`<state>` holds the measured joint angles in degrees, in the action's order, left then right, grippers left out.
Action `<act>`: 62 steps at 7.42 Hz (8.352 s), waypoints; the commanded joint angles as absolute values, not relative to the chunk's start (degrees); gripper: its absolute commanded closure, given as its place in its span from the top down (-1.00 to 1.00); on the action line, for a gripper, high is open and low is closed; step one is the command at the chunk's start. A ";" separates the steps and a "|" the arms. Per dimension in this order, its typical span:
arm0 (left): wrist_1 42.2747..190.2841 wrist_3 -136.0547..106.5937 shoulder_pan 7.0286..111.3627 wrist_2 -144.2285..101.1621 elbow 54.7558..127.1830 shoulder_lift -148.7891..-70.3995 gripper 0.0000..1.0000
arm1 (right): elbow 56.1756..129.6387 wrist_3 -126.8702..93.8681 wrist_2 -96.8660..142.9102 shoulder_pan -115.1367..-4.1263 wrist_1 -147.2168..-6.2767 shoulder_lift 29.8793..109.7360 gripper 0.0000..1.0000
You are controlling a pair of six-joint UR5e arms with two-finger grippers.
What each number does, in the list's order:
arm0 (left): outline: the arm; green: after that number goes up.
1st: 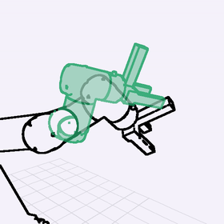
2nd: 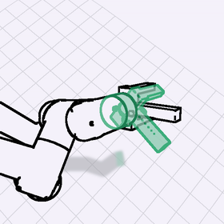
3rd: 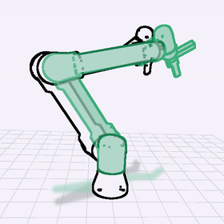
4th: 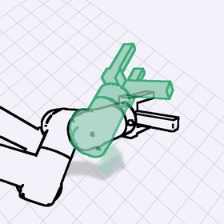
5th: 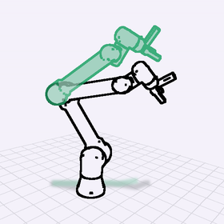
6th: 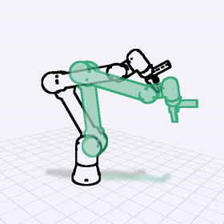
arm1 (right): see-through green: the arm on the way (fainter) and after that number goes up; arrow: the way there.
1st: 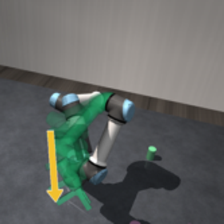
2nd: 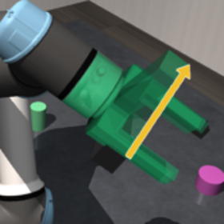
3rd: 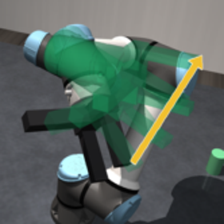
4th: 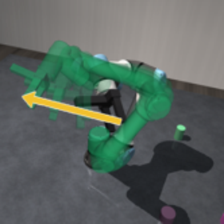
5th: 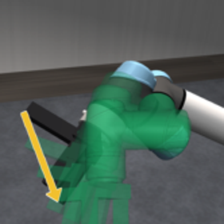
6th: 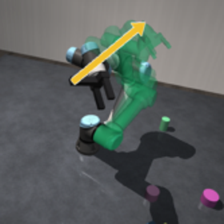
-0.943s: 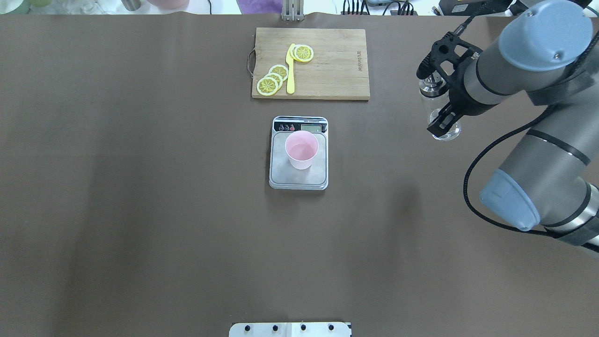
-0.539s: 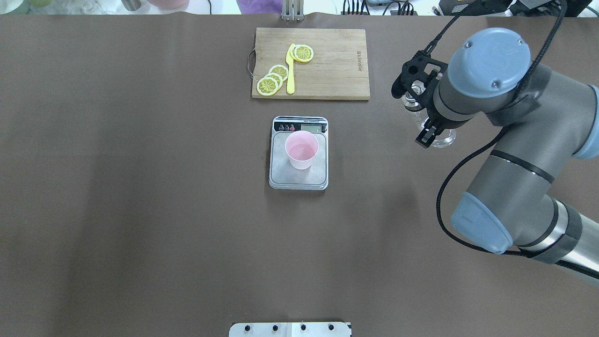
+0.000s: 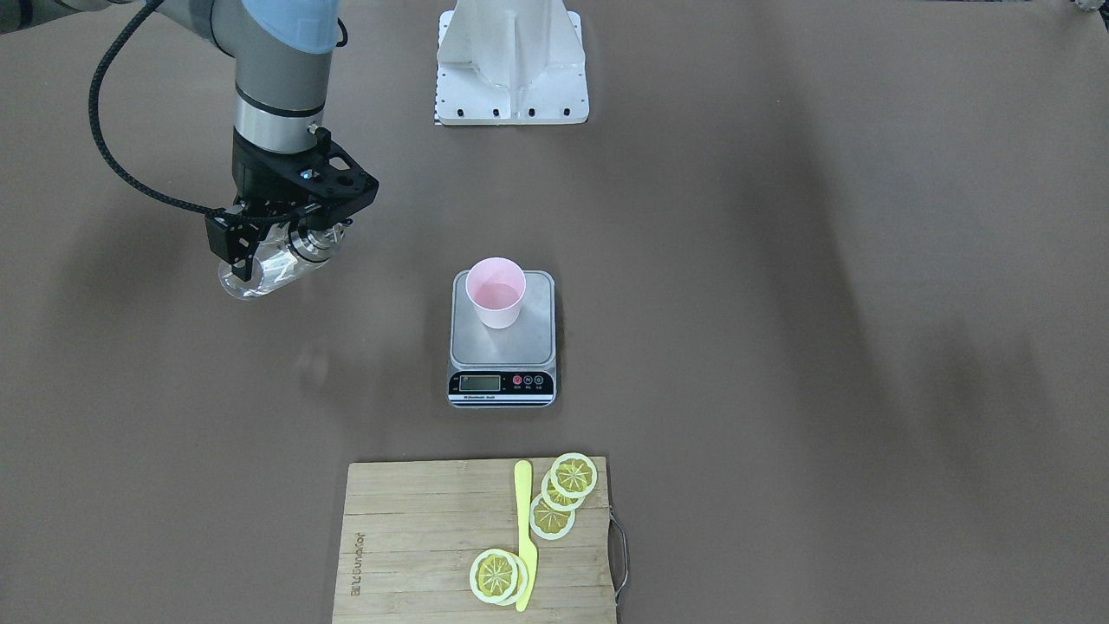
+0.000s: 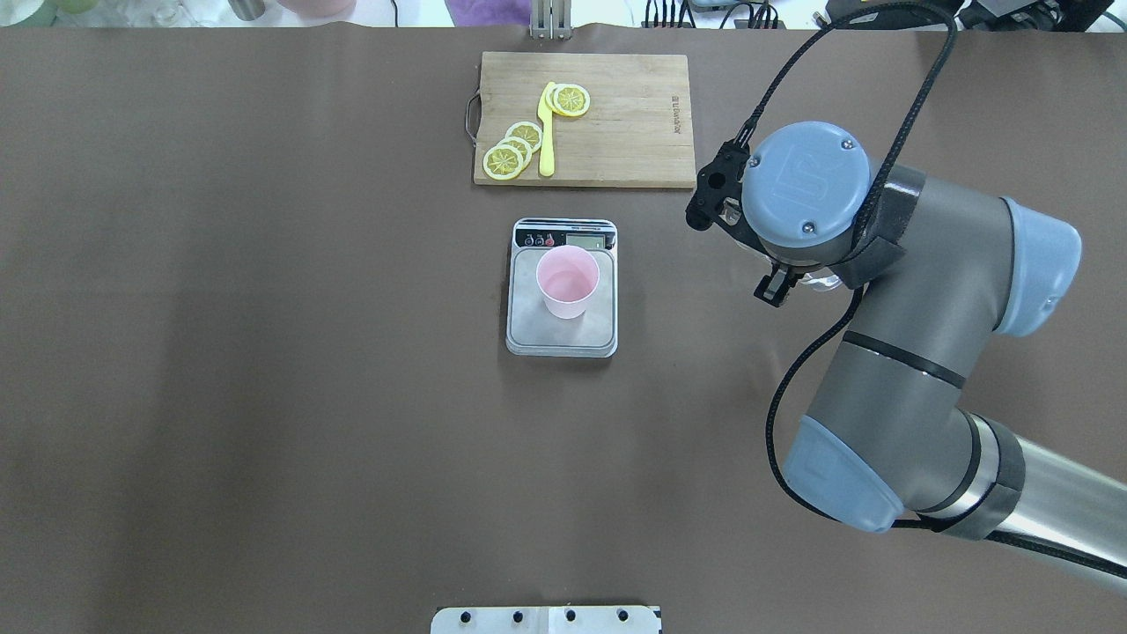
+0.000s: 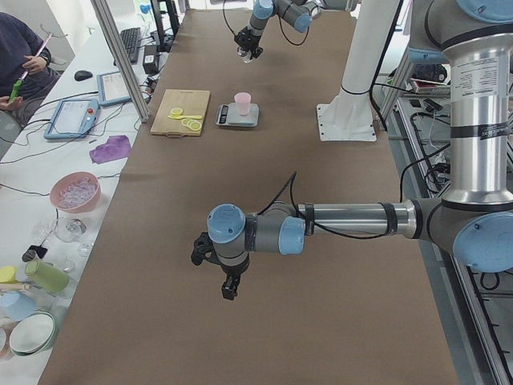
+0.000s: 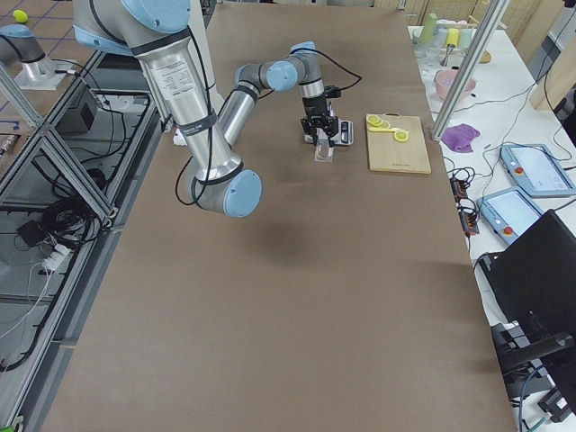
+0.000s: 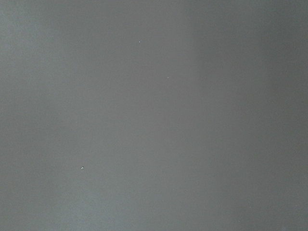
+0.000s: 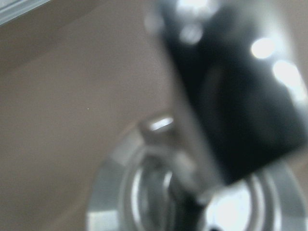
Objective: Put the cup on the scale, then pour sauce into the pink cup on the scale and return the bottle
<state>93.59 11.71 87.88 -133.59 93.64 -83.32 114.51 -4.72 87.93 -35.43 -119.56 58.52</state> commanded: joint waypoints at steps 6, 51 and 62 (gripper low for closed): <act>93.87 12.30 87.89 -133.59 93.78 -79.11 0.96 | 104.51 -3.87 84.20 -32.61 -124.26 49.15 -1.00; 95.89 12.30 89.56 -133.59 90.18 -77.08 0.96 | 80.87 -8.87 78.31 -27.69 -147.30 30.24 -1.00; 95.98 12.39 89.65 -133.68 89.82 -77.08 0.96 | 74.10 -13.18 78.40 -26.63 -153.19 24.62 -1.00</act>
